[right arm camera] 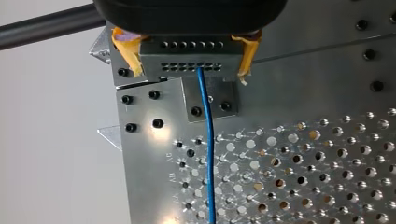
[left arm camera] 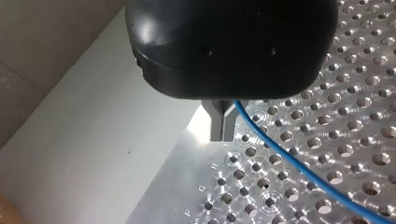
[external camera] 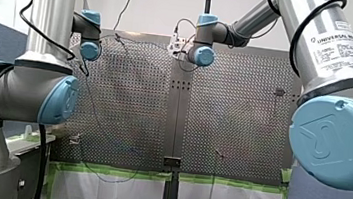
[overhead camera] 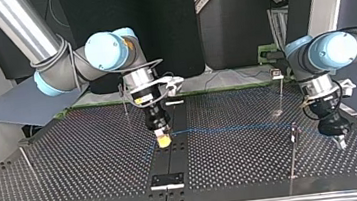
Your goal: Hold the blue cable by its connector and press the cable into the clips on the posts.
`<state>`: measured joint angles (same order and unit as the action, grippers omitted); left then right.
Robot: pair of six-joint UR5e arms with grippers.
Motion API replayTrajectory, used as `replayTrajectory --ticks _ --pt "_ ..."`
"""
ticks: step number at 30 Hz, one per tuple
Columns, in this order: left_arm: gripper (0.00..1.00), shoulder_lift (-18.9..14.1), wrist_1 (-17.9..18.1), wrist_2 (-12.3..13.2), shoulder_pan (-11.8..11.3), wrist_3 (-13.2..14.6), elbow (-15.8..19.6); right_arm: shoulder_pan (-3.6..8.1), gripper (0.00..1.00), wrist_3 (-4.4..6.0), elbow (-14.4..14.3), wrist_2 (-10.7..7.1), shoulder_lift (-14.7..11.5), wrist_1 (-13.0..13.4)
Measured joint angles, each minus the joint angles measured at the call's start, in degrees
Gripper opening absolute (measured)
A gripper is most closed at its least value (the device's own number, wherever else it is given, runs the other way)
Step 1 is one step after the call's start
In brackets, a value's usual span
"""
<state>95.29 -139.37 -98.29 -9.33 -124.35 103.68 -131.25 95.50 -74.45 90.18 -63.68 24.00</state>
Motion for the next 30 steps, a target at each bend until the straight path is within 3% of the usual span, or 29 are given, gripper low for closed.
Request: replayTrajectory --ticks 16,23,30 --pt "0.00 0.0 0.9 0.2 -0.6 -0.2 0.0 -0.13 0.00 -0.46 0.6 -2.21 0.2 0.3" --pt "0.00 0.0 2.8 -0.1 -0.9 -1.5 0.0 -1.24 0.00 -2.26 0.7 -5.14 0.2 0.3" --pt "0.00 0.0 3.0 -0.4 -0.9 -1.9 0.0 -1.78 0.00 -2.93 0.7 -6.01 0.3 0.3"
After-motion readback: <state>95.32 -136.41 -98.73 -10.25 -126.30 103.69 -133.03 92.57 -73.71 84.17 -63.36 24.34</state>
